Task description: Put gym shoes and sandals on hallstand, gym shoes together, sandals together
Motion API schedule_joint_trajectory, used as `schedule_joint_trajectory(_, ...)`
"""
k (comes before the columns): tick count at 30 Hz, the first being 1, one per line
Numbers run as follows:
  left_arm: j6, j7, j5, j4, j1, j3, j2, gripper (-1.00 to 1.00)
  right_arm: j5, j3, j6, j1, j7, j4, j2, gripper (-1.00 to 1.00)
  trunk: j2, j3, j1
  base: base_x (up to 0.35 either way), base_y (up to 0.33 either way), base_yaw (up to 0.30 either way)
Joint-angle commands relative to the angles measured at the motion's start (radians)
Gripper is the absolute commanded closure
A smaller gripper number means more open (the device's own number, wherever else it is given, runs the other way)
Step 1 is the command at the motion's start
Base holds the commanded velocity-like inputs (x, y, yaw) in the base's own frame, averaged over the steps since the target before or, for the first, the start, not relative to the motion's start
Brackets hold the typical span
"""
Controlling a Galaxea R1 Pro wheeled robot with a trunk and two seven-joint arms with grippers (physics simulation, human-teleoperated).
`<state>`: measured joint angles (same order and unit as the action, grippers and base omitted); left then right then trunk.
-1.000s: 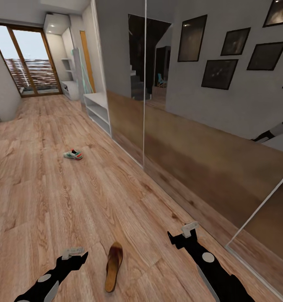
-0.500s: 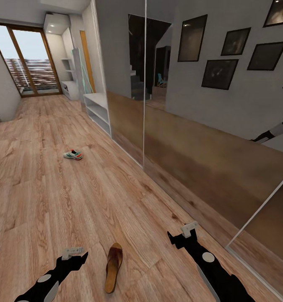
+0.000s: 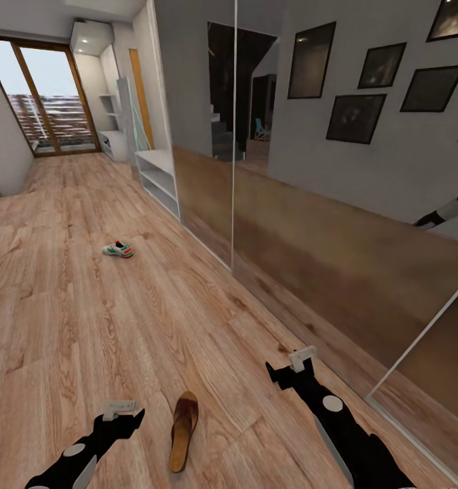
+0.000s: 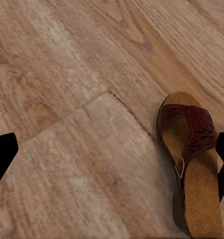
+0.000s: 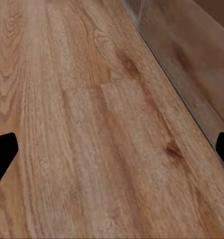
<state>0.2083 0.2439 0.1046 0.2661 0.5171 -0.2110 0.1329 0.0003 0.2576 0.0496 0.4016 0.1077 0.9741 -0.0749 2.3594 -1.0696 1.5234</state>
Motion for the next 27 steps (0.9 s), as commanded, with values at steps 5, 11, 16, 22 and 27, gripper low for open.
schedule_joint_trajectory(5,0.004,0.005,0.01,-0.001,0.002,0.021,0.0,-1.0,0.0,0.006,0.112,0.0,0.002,0.14,0.016,-1.0,0.036,-0.017,0.019,0.0,0.0,0.0)
schedule_joint_trajectory(11,0.003,0.005,0.009,-0.001,0.007,0.03,-0.005,-1.0,0.0,0.006,0.22,0.0,0.004,0.262,0.042,-1.0,0.078,-0.035,0.042,0.0,0.0,0.0)
schedule_joint_trajectory(16,0.0,0.005,0.011,0.0,0.011,0.033,-0.023,-1.0,0.0,0.006,0.273,0.0,0.005,0.315,0.059,-1.0,0.113,-0.051,0.061,0.0,0.0,0.0)
schedule_joint_trajectory(22,-0.001,0.005,0.013,0.002,0.013,0.035,-0.037,-1.0,0.0,0.008,0.295,0.0,0.006,0.329,0.068,-1.0,0.134,-0.06,0.073,0.0,0.0,0.0)
schedule_joint_trajectory(27,0.002,0.004,0.013,0.002,0.012,0.036,-0.041,-1.0,-0.001,0.011,0.301,0.0,0.006,0.328,0.071,-1.0,0.134,-0.06,0.073,0.0,0.0,0.0)
